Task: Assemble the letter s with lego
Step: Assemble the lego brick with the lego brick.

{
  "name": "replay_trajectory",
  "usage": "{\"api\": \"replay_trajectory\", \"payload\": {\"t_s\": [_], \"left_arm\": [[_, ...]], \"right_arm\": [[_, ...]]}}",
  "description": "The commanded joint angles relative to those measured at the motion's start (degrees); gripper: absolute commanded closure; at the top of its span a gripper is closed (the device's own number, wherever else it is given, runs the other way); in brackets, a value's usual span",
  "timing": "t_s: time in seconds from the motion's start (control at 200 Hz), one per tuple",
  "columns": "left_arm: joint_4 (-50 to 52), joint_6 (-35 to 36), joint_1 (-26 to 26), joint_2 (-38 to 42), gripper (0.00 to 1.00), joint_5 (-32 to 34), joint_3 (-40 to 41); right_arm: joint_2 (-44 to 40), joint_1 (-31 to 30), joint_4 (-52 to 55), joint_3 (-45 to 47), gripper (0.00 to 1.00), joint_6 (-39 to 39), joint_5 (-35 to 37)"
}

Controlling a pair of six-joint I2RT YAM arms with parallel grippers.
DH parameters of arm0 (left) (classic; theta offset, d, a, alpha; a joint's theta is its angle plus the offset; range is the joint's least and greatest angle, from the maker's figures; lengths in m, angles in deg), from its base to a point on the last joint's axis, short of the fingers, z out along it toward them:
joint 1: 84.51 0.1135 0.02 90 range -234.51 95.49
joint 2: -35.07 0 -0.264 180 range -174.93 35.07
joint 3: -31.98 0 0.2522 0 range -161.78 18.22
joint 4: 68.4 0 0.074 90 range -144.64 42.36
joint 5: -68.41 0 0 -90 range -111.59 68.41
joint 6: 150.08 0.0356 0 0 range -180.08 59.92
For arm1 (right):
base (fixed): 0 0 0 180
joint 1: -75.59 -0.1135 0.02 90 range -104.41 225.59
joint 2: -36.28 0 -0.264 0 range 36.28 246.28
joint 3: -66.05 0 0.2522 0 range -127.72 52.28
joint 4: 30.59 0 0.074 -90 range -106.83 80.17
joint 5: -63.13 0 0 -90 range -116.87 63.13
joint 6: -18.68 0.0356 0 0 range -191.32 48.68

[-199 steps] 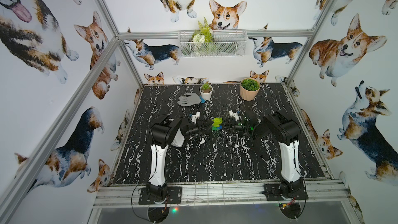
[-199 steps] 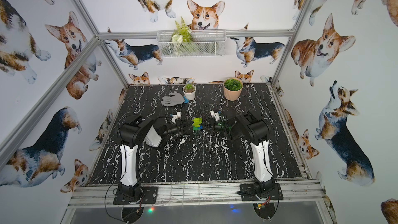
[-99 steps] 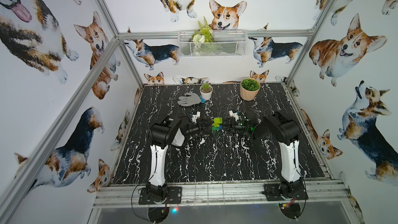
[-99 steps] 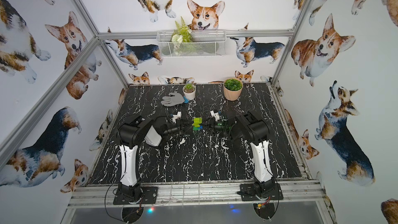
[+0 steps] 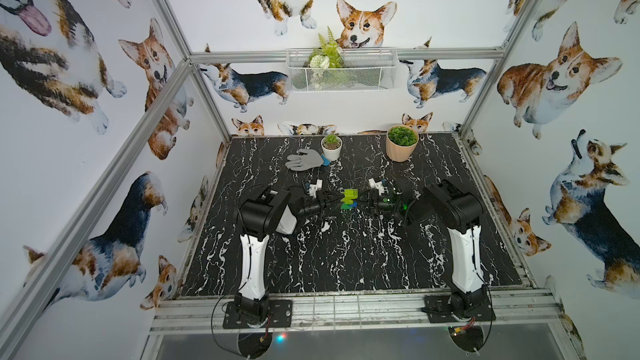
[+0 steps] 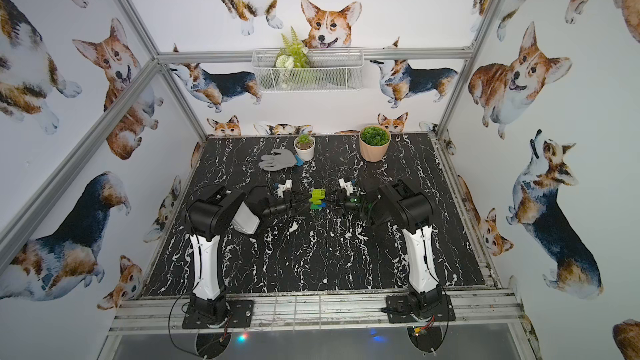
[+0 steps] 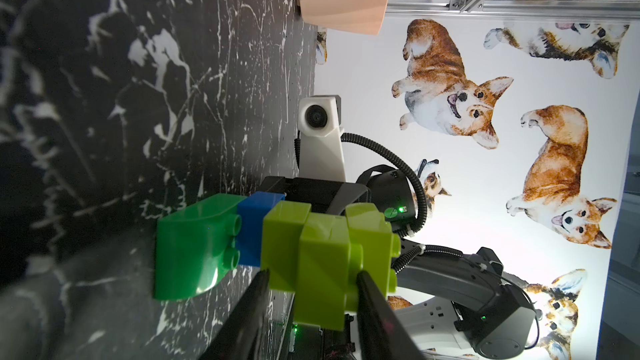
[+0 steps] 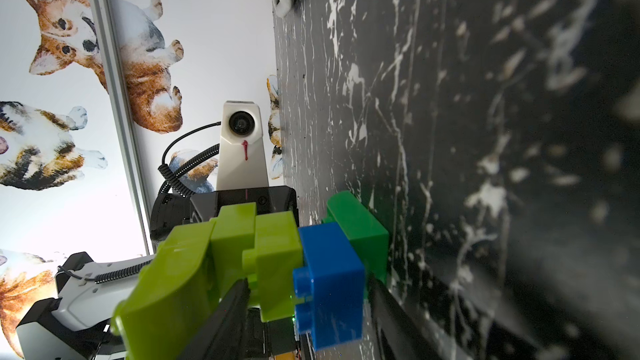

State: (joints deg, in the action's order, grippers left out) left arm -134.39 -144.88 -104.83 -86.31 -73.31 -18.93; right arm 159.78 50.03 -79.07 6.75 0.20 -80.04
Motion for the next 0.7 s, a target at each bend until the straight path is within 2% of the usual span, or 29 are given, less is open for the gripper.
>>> {"api": "replay_trajectory", "payload": {"t_s": [0.0,0.696], "left_arm": [[2.7,-0.6,0.2,0.8,0.55,-0.8,0.0],[5.4,0.7,0.7,2.7,0.5,-1.5,-1.1]], "right_arm": [[0.4,-0.1,4.2,0.9,0.44,1.6,0.5],[-0.4,0.7,3.1,1.1,0.38,2.1,0.3]]}}
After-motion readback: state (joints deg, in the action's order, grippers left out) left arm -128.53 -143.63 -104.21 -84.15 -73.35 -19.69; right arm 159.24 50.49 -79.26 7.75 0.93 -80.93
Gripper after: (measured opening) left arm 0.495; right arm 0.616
